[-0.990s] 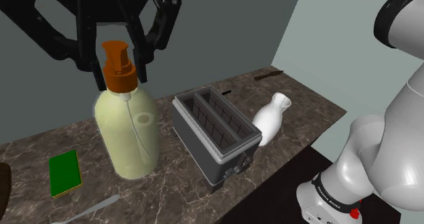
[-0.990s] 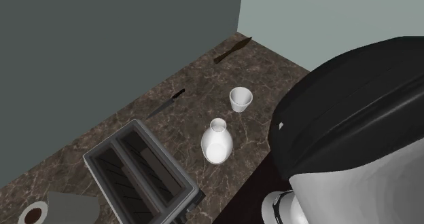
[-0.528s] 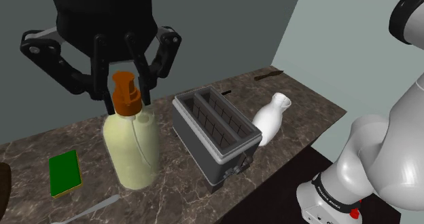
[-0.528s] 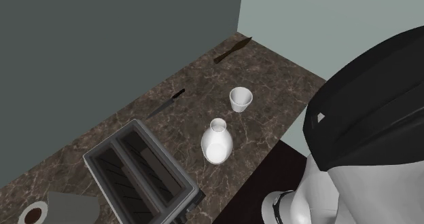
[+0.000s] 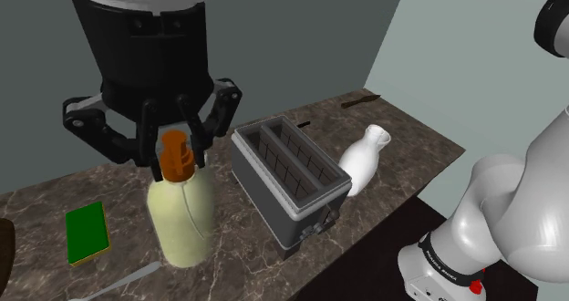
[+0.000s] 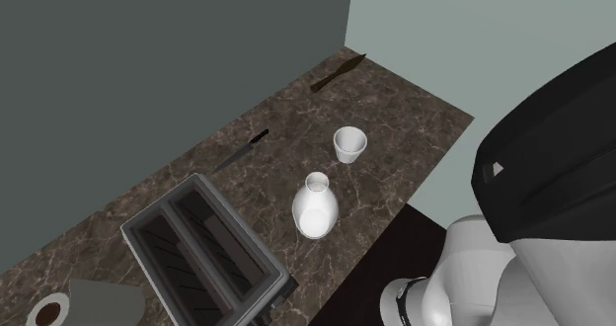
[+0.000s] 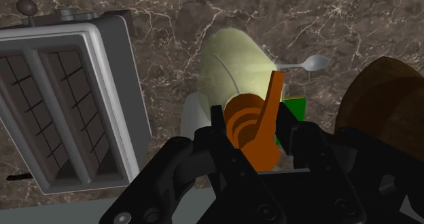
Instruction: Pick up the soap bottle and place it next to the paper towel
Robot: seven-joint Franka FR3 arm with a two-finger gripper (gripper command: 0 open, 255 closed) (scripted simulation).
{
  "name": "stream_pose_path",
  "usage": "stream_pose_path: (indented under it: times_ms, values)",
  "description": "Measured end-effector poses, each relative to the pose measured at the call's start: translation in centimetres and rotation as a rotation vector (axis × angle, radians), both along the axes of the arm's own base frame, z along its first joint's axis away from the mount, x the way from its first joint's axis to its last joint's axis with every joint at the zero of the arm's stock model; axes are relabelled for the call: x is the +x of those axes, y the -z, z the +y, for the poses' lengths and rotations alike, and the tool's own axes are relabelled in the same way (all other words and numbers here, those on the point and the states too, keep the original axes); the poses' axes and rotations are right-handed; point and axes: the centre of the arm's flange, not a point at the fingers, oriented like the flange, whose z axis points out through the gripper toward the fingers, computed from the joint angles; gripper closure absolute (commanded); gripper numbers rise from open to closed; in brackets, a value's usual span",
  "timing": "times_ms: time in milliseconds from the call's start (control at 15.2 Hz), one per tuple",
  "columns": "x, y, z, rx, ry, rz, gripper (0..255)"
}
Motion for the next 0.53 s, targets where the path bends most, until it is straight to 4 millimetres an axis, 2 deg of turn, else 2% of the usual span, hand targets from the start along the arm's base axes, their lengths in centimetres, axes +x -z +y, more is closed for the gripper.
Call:
stream_pose_path:
  times_ms: [528]
  values:
    - [0.0, 4.2, -0.1, 0.0, 0.0, 0.0, 255]
